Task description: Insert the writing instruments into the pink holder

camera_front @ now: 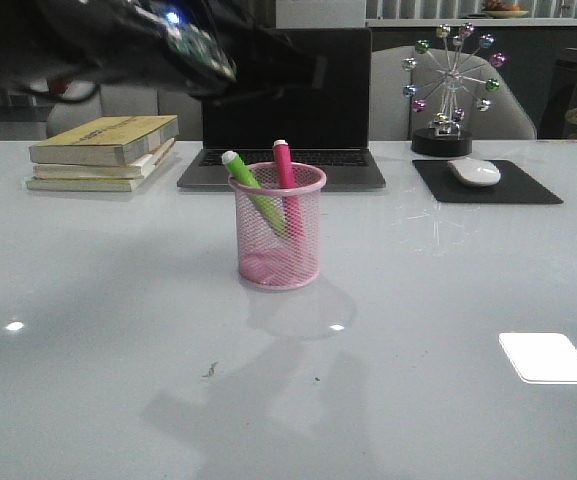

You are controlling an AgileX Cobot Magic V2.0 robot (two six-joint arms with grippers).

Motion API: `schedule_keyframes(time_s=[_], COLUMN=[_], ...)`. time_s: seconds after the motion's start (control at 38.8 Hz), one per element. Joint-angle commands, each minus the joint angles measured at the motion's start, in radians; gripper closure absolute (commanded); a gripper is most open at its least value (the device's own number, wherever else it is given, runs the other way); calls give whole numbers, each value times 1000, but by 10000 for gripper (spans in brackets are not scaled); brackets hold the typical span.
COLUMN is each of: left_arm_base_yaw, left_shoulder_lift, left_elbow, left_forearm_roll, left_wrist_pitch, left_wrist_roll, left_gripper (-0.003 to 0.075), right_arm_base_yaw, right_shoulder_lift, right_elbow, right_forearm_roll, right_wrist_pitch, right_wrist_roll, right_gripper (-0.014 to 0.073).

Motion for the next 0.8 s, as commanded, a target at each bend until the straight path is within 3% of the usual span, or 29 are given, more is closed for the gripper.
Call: schedule_keyframes(time_s=[0.0, 0.15, 0.41, 0.57, 0.77], left_arm_base_yaw=[60, 190, 441, 539, 579], left_shoulder_lift=[-155, -317, -585, -690, -833], left_elbow=[-26, -26, -26, -24, 63], left_forearm_roll=[5, 15, 15, 15, 15], left_wrist_pitch=[41, 249, 485, 649, 667], left_wrist_roll=[67, 93, 93, 93, 93], left_gripper=[440, 456, 456, 456, 459], right_arm_base_yaw=[-8, -8, -8, -8, -8], right_shoulder_lift=[-13, -13, -13, -13, -13], right_elbow=[-27, -27, -27, -27, -27], right_forearm_roll=[-5, -5, -5, -5, -5], right_wrist_pitch=[-70, -70, -69, -69, -69], right_wrist_roll=[-8, -8, -8, -8, -8], right_gripper=[199, 199, 199, 199, 199])
